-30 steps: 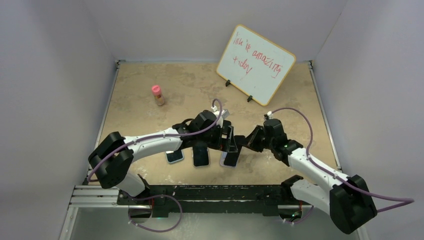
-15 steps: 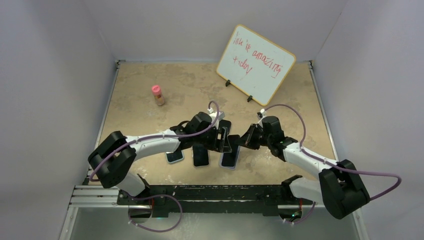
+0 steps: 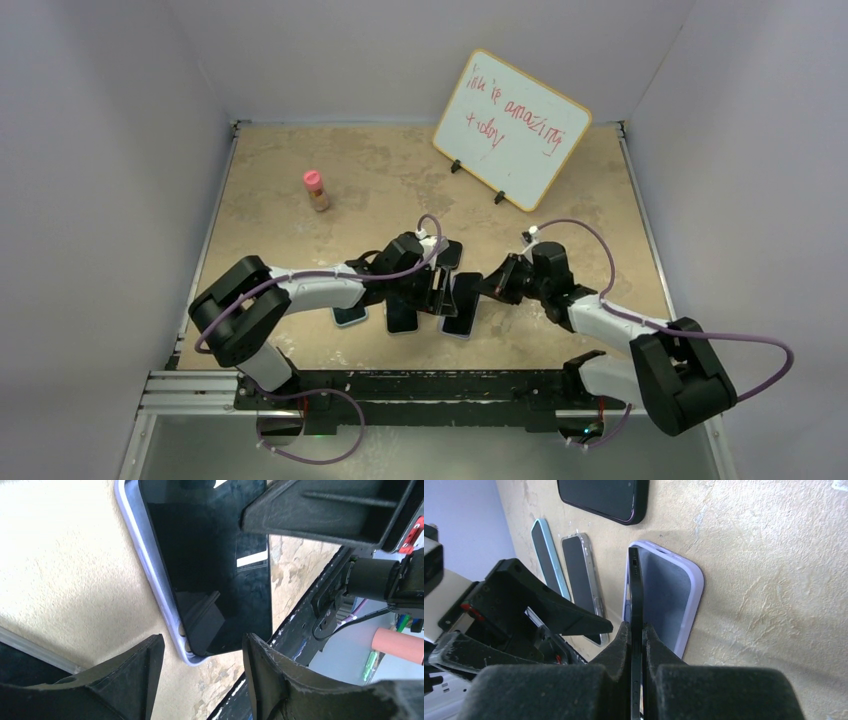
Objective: Put the phone into the phone case
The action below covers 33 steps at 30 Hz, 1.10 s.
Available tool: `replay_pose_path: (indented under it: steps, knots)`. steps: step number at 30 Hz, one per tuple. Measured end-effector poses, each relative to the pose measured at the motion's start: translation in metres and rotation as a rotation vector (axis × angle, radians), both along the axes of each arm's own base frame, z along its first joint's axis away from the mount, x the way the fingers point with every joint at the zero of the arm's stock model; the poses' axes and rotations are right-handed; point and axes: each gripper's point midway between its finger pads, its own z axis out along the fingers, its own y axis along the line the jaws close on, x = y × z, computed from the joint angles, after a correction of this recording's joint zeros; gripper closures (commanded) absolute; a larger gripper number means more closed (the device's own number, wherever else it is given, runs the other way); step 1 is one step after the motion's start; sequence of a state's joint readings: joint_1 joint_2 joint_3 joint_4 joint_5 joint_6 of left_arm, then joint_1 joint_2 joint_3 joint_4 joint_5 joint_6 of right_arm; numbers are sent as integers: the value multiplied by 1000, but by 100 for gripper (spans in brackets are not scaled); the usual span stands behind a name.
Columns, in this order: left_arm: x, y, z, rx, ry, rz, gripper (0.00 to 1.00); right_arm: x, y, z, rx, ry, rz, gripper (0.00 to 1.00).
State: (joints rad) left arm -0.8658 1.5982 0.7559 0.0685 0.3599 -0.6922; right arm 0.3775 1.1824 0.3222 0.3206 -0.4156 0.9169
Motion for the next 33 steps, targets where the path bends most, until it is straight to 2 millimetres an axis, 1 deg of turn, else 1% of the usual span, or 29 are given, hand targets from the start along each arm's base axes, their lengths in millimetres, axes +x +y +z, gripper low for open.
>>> replay_pose_path:
  steps: [6,14,18,25,33]
  knots:
    - [-8,3,-9,-3,20,-13,46,0,0,-6,29,12,-27,100]
    - [-14,-4,-13,-38,33,-35,51,0,-1,-7,55,3,-45,100]
    - [-14,-4,-14,-44,34,-33,54,1,0,-13,76,10,-64,100]
    - [-14,-5,-14,-51,39,-27,55,4,3,-18,128,8,-83,100]
    - [-17,-8,-14,-64,34,-23,57,5,0,-20,124,-22,-95,100]
